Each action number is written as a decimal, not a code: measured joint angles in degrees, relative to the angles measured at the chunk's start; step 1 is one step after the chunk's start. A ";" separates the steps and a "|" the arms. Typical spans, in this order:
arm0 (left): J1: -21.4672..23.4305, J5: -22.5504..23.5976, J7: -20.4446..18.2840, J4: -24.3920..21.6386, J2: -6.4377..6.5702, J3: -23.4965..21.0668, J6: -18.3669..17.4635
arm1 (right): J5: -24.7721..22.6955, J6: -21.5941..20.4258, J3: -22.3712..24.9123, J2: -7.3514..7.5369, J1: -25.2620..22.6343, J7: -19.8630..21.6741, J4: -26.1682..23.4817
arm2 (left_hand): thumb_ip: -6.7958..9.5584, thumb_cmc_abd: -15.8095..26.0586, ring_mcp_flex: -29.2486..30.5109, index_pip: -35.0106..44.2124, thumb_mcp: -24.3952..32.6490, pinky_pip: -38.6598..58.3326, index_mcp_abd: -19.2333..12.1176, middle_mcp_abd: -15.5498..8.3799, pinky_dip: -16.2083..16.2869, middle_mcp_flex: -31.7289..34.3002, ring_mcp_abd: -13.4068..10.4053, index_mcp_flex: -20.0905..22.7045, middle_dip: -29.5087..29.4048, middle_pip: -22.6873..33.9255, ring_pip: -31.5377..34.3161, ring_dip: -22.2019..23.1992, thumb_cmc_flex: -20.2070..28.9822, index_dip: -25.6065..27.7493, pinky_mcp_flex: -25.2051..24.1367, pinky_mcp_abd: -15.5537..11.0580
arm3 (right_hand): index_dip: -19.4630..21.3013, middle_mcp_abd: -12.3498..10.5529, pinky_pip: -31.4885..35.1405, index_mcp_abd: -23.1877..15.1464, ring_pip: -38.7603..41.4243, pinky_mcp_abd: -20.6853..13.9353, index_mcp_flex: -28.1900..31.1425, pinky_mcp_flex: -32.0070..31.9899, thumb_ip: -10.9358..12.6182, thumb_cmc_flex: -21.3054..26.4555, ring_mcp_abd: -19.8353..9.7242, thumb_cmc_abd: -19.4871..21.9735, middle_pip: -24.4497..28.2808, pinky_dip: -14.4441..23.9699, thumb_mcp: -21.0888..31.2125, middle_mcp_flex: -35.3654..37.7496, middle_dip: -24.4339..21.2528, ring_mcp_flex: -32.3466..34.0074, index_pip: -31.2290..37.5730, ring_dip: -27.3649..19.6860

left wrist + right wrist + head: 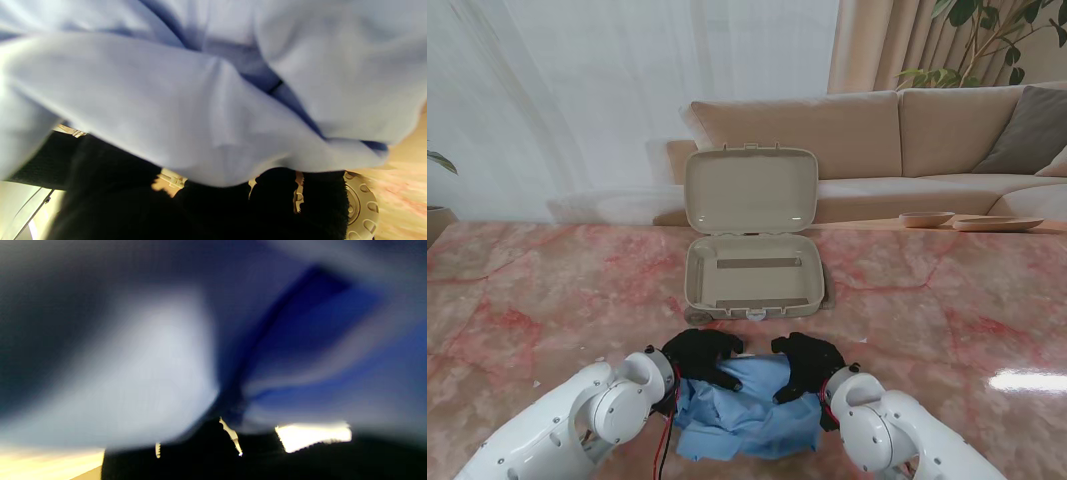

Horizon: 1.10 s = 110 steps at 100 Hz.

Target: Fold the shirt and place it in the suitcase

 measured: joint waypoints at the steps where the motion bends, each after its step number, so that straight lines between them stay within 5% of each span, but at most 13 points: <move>1: 0.00 -0.03 0.14 0.07 -0.03 0.02 -0.02 | -0.01 0.04 -0.04 0.00 0.05 0.05 0.00 | -0.45 -0.65 0.59 0.84 1.88 0.47 -0.12 -0.04 0.00 0.19 -0.01 0.00 0.18 0.45 0.04 0.11 -0.74 0.56 0.36 -0.14 | 0.21 0.00 0.68 0.00 0.51 -0.22 0.00 0.51 -0.02 0.00 -0.33 -0.17 0.14 0.00 0.26 0.00 0.23 0.59 1.10 0.02; 11: -0.03 -0.30 1.60 0.91 -0.30 0.35 -0.31 | -0.01 0.55 -0.44 0.00 0.42 0.15 0.09 | -1.47 -3.13 3.11 7.82 9.73 2.38 -1.47 -1.15 0.02 1.72 -0.02 0.02 2.12 3.80 2.98 1.32 -2.62 4.05 3.33 -0.64 | 5.22 -0.48 4.19 -1.35 4.87 -3.63 1.80 6.14 -0.02 0.00 -3.19 -0.40 1.64 0.01 0.88 0.79 2.01 4.99 5.86 0.92; 14: -0.10 -0.48 1.71 1.11 -0.37 0.45 -0.37 | 0.04 0.67 -0.46 -0.01 0.44 0.17 0.11 | -1.50 -3.22 3.81 9.72 10.60 3.35 -2.04 -1.61 0.03 2.39 -0.02 0.02 2.94 4.82 4.00 1.73 -2.62 5.05 4.19 -0.92 | 7.09 -2.16 4.87 -1.86 6.51 -5.10 2.25 10.13 -0.02 0.10 -4.42 -0.52 6.61 -0.01 0.95 4.04 3.88 6.86 8.11 0.95; 32: -0.85 -2.32 1.57 2.32 -0.61 1.07 -1.05 | 0.08 1.26 -1.11 -0.12 0.34 -0.52 0.76 | -4.52 -7.09 9.58 19.80 10.52 7.99 -4.47 -2.98 0.05 9.36 -1.08 0.02 12.90 5.48 9.88 3.57 0.01 12.22 10.08 -1.92 | 16.34 -6.58 12.17 -7.67 13.39 -9.85 3.92 17.69 -0.06 1.76 -10.05 -0.80 16.61 -2.10 0.98 15.07 7.46 15.58 23.01 1.04; 46: -1.15 -3.89 1.98 3.38 -0.95 1.13 -2.40 | 0.20 1.33 -1.48 -0.33 0.35 -1.31 1.30 | -4.59 -8.27 12.53 26.56 8.83 10.93 -7.25 -4.06 0.05 12.93 -1.36 0.03 16.47 5.47 13.41 4.58 3.87 16.21 13.69 -2.96 | 16.09 -8.77 14.26 -9.99 16.15 -11.31 5.14 22.47 -0.12 3.05 -12.55 -0.81 18.26 -4.30 0.98 19.76 7.92 20.02 31.77 1.04; 50: -1.20 -4.29 2.11 3.65 -1.01 1.12 -2.88 | 0.23 1.33 -1.61 -0.40 0.34 -1.94 1.50 | -4.60 -8.27 12.62 28.07 8.22 11.79 -7.96 -4.10 0.05 13.01 -1.36 0.03 17.24 5.48 14.17 4.93 5.15 17.28 14.14 -3.04 | 15.77 -9.27 13.95 -10.60 16.56 -9.97 5.65 23.01 -0.18 3.61 -13.05 -0.87 18.78 -7.54 0.85 21.09 8.59 21.73 33.83 1.04; 57: -1.21 -5.09 2.29 3.89 -1.11 0.97 -3.51 | 0.59 1.28 -1.67 -0.61 0.25 -3.12 1.75 | -4.62 -8.27 13.74 30.01 8.09 12.28 -8.63 -4.30 0.05 14.23 -1.37 0.03 17.61 6.13 15.60 5.44 7.23 18.17 15.30 -3.07 | 12.92 -10.41 14.73 -11.70 17.84 -10.62 5.70 25.18 -3.14 5.48 -13.39 -0.93 19.49 -6.93 0.55 23.76 10.87 23.40 38.90 1.04; 67: -0.97 -5.65 2.74 4.06 -1.29 0.43 -4.19 | 1.18 0.92 -1.44 -0.90 -0.20 -4.48 1.87 | -4.62 -8.71 14.92 31.41 8.29 13.57 -9.02 -4.34 0.00 15.30 -1.39 0.03 18.20 6.87 17.08 5.61 7.92 18.19 16.24 -3.22 | 10.36 -11.52 16.23 -12.97 20.46 -11.50 5.76 28.01 -4.47 7.53 -13.47 -1.07 20.05 -6.44 0.73 25.47 11.63 24.05 42.96 1.04; 86: 0.31 -6.24 1.92 2.74 -1.42 -1.73 -5.47 | 1.13 -1.31 0.56 -1.51 -2.32 -6.35 0.85 | -4.62 -10.12 16.69 31.64 13.16 14.66 -9.03 -4.30 -1.40 15.34 -1.53 0.03 20.25 7.67 18.02 6.12 7.90 18.19 18.80 -3.73 | 9.46 -12.53 17.30 -13.65 23.44 -10.58 7.29 27.70 -4.57 10.53 -13.47 -1.64 20.43 -6.11 2.45 26.87 11.74 24.11 45.48 2.43; 91: 0.77 -6.21 1.49 1.86 -1.37 -2.47 -5.83 | 0.84 -1.89 1.07 -1.56 -2.99 -7.34 0.28 | -4.62 -10.18 17.89 31.67 13.96 14.67 -9.03 -4.20 -1.95 15.37 -1.70 0.03 20.88 8.15 18.72 6.14 7.90 18.19 19.71 -3.78 | 9.38 -12.61 2.79 -13.67 23.61 -4.43 7.73 22.94 -4.57 11.45 -13.35 -2.23 20.46 -24.82 3.20 27.12 11.74 24.12 45.66 2.94; 92: 0.86 -6.18 1.44 1.68 -1.36 -2.62 -5.92 | 0.74 -1.99 1.17 -1.57 -3.12 -7.55 0.16 | -4.62 -10.40 17.89 31.71 14.29 14.67 -9.03 -4.16 -2.01 15.54 -1.71 0.03 21.05 8.16 18.78 6.14 7.90 18.19 19.93 -3.81 | 9.37 -12.64 -4.96 -13.67 24.35 -2.90 7.74 21.07 -4.57 11.74 -13.33 -2.32 20.52 -32.72 3.48 27.16 11.74 24.12 46.10 3.10; 97: 1.35 -5.77 1.36 0.72 -1.32 -3.49 -6.39 | 0.07 -2.56 1.65 -1.60 -3.76 -8.67 -0.45 | -4.62 -10.71 18.83 32.18 14.32 15.17 -9.03 -4.08 -2.60 15.81 -1.82 0.03 21.45 8.16 19.34 6.15 7.90 18.19 20.90 -3.90 | 9.37 -12.96 -14.88 -13.69 25.52 -2.24 8.33 20.28 -4.57 12.20 -13.22 -2.92 20.81 -41.70 4.21 27.87 11.74 24.69 46.37 3.99; 110: 2.41 -4.33 0.93 -1.66 -1.14 -5.59 -7.61 | -1.29 -4.19 2.73 -1.82 -5.07 -11.73 -1.87 | -4.62 -11.43 19.71 32.21 16.83 15.22 -9.03 -3.80 -3.46 15.83 -2.18 0.03 22.70 8.16 19.40 6.15 7.87 18.19 22.34 -4.28 | 9.37 -13.42 -17.79 -13.69 27.33 -2.04 8.43 19.88 -4.57 12.95 -13.22 -4.20 21.09 -45.05 6.18 28.44 11.75 24.70 46.93 4.89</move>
